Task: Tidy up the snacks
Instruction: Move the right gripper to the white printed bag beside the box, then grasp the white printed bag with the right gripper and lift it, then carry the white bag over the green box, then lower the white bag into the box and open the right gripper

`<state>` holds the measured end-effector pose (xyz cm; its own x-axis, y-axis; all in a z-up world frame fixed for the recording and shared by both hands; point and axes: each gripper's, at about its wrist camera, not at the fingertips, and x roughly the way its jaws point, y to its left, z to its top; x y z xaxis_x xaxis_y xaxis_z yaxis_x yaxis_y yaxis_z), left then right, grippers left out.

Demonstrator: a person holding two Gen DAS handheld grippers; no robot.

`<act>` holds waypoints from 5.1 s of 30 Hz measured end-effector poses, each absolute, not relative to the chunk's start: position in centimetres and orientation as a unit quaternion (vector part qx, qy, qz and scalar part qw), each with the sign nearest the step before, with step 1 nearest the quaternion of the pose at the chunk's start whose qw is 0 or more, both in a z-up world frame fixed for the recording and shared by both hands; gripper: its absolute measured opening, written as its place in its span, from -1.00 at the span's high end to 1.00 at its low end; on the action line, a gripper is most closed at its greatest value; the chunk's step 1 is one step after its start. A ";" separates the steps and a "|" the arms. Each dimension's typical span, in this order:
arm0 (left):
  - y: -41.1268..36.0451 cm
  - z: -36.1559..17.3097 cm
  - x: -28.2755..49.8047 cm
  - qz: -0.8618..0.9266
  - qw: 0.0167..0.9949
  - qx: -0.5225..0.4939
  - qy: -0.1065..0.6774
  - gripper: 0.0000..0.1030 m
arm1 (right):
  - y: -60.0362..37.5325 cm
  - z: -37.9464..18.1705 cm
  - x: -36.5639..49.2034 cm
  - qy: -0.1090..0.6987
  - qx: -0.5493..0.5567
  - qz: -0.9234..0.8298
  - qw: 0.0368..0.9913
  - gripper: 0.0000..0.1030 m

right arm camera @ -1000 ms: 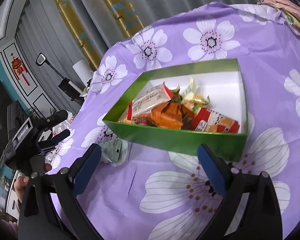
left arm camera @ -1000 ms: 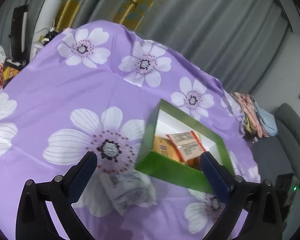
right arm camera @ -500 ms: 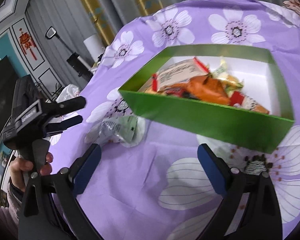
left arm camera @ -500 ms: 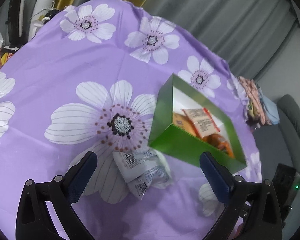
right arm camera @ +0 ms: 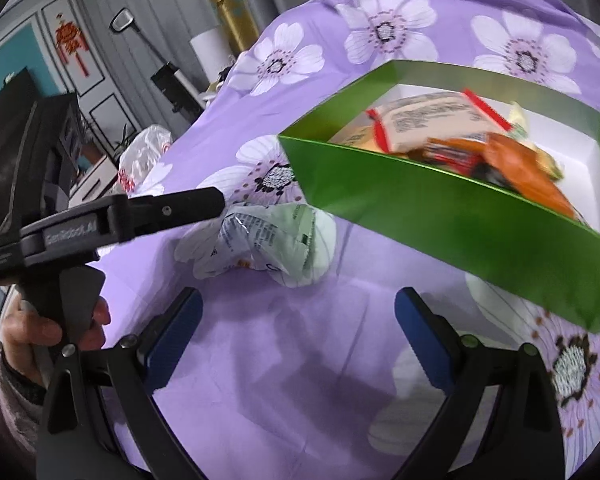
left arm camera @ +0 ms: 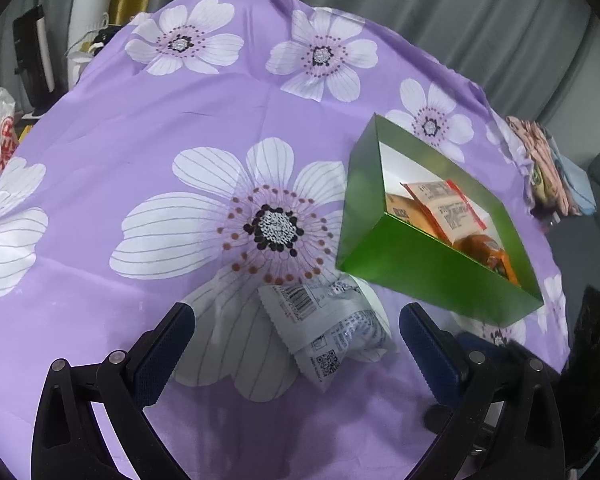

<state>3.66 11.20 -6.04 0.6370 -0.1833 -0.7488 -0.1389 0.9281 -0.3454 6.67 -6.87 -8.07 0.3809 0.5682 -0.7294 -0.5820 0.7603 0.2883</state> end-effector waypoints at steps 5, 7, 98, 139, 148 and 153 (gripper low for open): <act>10.7 -6.3 3.9 -0.027 0.883 -0.181 0.432 -0.97 | -5.0 -8.9 7.4 0.438 -0.037 0.355 0.825 -0.89; 10.6 -6.5 4.0 -0.032 0.881 -0.179 0.436 -0.97 | -4.6 -9.2 7.7 0.442 -0.040 0.359 0.821 -0.86; -0.6 2.0 3.6 -0.176 0.905 -0.111 0.371 -0.09 | -12.6 -1.1 5.3 0.340 0.011 0.320 0.884 0.34; -9.2 3.9 11.1 -0.206 0.901 -0.058 0.378 -0.09 | -20.3 0.0 11.0 0.310 0.059 0.284 0.905 0.34; -9.0 2.6 13.2 -0.206 0.895 -0.061 0.391 -0.09 | -20.1 -0.9 12.7 0.324 0.059 0.281 0.902 0.34; -8.6 1.9 14.0 -0.203 0.894 -0.064 0.395 -0.09 | -19.7 -1.3 13.4 0.330 0.053 0.281 0.900 0.34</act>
<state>14.03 -8.61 1.93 0.6053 -0.4131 -0.6804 0.3119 0.9095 -0.2747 13.44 -19.72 -1.35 0.6240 0.5411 -0.5637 -0.4712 0.8361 0.2809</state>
